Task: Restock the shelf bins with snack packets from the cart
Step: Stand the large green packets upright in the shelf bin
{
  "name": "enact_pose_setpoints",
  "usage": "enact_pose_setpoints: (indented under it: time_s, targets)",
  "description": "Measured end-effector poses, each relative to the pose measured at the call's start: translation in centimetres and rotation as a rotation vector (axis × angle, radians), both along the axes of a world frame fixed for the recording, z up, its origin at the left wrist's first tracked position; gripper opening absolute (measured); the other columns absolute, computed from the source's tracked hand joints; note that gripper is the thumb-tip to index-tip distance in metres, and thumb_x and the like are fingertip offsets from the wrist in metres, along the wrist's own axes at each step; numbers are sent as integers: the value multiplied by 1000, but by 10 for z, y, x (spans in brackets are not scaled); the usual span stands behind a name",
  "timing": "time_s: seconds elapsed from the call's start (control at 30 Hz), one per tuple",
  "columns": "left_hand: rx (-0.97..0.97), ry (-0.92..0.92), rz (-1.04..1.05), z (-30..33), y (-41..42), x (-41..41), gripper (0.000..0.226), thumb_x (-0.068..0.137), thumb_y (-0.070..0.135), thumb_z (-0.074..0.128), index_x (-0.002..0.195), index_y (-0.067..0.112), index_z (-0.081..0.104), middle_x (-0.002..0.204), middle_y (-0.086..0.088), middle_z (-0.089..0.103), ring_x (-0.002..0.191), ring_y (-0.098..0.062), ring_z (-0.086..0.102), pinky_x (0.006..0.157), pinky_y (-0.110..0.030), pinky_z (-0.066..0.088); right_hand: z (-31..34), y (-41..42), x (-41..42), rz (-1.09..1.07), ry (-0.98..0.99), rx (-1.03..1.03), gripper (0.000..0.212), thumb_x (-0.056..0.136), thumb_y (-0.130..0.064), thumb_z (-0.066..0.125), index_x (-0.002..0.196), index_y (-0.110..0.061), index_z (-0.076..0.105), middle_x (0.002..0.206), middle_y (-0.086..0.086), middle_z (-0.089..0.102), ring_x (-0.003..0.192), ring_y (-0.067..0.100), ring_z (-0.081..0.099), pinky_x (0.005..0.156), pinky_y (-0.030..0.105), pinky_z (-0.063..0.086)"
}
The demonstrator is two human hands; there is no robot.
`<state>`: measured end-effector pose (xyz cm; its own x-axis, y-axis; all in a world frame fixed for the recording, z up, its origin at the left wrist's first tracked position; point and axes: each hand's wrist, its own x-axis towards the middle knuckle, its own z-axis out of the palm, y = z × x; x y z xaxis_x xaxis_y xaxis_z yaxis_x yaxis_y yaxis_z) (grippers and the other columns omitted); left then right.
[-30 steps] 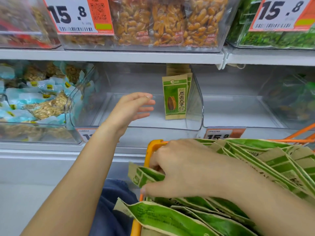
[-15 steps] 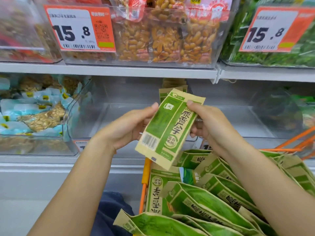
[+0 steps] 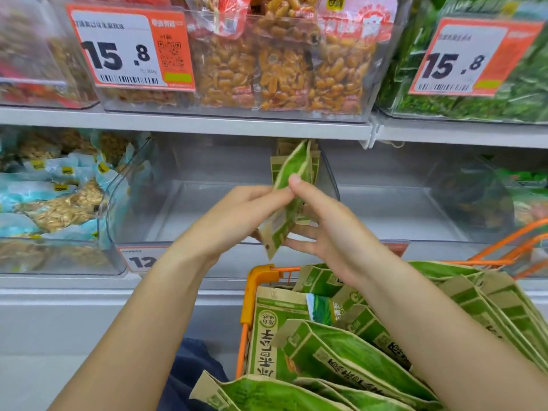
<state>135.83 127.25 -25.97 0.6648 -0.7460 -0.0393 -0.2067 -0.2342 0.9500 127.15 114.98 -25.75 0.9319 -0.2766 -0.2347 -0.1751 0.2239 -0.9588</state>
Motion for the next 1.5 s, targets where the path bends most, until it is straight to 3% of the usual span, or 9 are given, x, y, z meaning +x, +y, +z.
enact_pose_setpoints:
  time_s: [0.17, 0.27, 0.4, 0.5, 0.63, 0.8, 0.97, 1.23, 1.5]
  targets:
    - [-114, 108, 64, -12, 1, 18, 27, 95, 32, 52, 113, 27, 71, 126, 9, 64, 125, -6, 51, 103, -31, 42, 1, -9, 0, -84, 46, 219, 33, 94, -35, 53, 118, -15, 62, 98, 9, 71, 83, 22, 68, 71, 36, 58]
    - [-217, 317, 210, -20, 2, 29, 27, 96, 22, 54, 120, 12, 64, 117, -6, 68, 113, -20, 62, 95, -34, 49, -2, -12, -3, -29, 86, 152, 23, 97, -29, 51, 105, -14, 66, 89, 6, 75, 74, 17, 71, 65, 31, 59]
    - [-58, 432, 35, -21, 7, 31, 36, 76, 42, 65, 102, 17, 70, 96, -6, 74, 92, -20, 63, 88, -38, 45, 7, -13, -1, 64, 139, -77, 31, 96, -39, 51, 94, -14, 69, 82, 4, 75, 70, 14, 71, 57, 26, 57]
    - [-138, 426, 154, -22, 6, 38, 24, 79, 37, 67, 94, 19, 68, 85, -1, 74, 80, -14, 62, 71, -26, 41, 11, -27, -1, -106, 77, -450, 36, 97, -47, 44, 96, -19, 67, 87, 2, 75, 75, 13, 70, 62, 30, 57]
    - [-293, 229, 466, -32, -5, 50, 1, 92, 18, 63, 92, 17, 63, 89, -4, 70, 78, -17, 68, 58, -24, 56, -16, -58, -6, -302, 166, -1311, 51, 97, -53, 36, 138, -24, 45, 131, 3, 58, 119, 26, 52, 87, 38, 43]
    - [-48, -39, 537, -52, -45, 62, 16, 85, 10, 72, 92, 19, 61, 98, -5, 67, 99, -29, 66, 86, -47, 55, -48, -64, -3, 73, 426, -1272, 61, 95, -57, 40, 136, -12, 35, 113, 14, 61, 103, 34, 57, 73, 36, 42]
    - [230, 175, 415, -68, -74, 64, 22, 90, 4, 64, 110, 9, 55, 117, -16, 64, 105, -33, 65, 82, -43, 56, -48, -69, -4, 41, 341, -1242, 55, 95, -51, 44, 137, -16, 37, 112, 11, 63, 102, 32, 57, 76, 36, 45]
    - [238, 99, 313, -78, -84, 65, 26, 83, 14, 75, 91, 12, 50, 104, -12, 65, 87, -19, 64, 60, -26, 55, -47, -70, -4, 62, 287, -1214, 48, 96, -45, 47, 136, -19, 38, 111, 8, 64, 100, 29, 58, 78, 36, 48]
    - [169, -114, 399, -81, -92, 81, 38, 81, 20, 77, 100, 12, 45, 108, -7, 55, 106, -32, 60, 87, -50, 54, -47, -71, -5, 72, 278, -1179, 53, 97, -45, 46, 141, -20, 33, 112, 8, 64, 100, 28, 58, 80, 38, 50]
